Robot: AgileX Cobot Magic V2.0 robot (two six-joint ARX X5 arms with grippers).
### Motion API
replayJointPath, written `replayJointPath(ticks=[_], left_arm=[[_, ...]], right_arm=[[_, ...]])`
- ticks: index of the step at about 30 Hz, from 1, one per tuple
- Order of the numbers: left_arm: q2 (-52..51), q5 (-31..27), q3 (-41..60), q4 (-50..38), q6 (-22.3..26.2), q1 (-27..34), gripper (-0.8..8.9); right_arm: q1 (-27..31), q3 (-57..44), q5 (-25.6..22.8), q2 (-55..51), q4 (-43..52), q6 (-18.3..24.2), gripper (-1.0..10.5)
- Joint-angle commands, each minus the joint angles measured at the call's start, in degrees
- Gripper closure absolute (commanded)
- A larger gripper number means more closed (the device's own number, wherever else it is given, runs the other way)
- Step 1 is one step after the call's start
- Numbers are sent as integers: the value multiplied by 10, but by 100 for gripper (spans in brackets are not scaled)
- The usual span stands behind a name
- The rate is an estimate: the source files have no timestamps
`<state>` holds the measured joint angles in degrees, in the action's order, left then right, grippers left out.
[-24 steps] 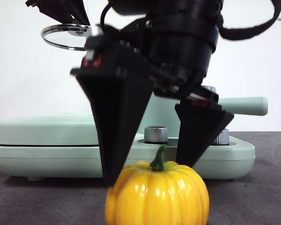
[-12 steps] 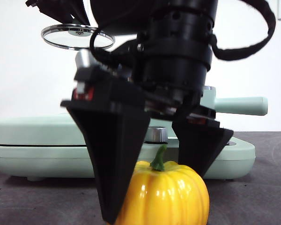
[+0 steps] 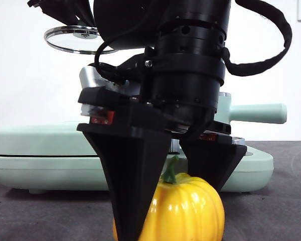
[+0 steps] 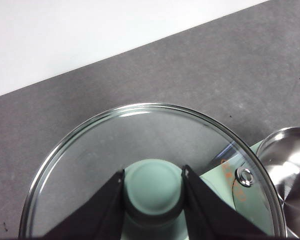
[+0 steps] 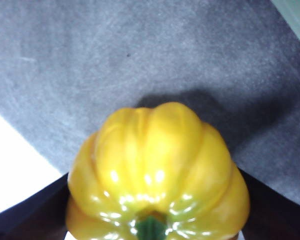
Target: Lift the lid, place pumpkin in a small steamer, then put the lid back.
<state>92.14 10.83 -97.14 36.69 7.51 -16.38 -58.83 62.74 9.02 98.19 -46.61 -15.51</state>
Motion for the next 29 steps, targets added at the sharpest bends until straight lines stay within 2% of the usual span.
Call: replayJointPath(ticks=[1,7,13,19,29], left_arm=[[-4,4,-20,-16,4,-1,799],[-4,4,-20,-16,4,8,799],[-4,4,-20,-16,4,20,799],[-4,4,-20,-16,4,26,799],[-4,4,-20,-17,3,25,799]], right_arm=[[-7,24,0,10,-23,-6,628],[3,115,-1,10,-142,4,627],[40,248,-5,10,-251,14,627],[118,350,-5,25,-272,42,626],[244,539,-5,137,-302,83,625]])
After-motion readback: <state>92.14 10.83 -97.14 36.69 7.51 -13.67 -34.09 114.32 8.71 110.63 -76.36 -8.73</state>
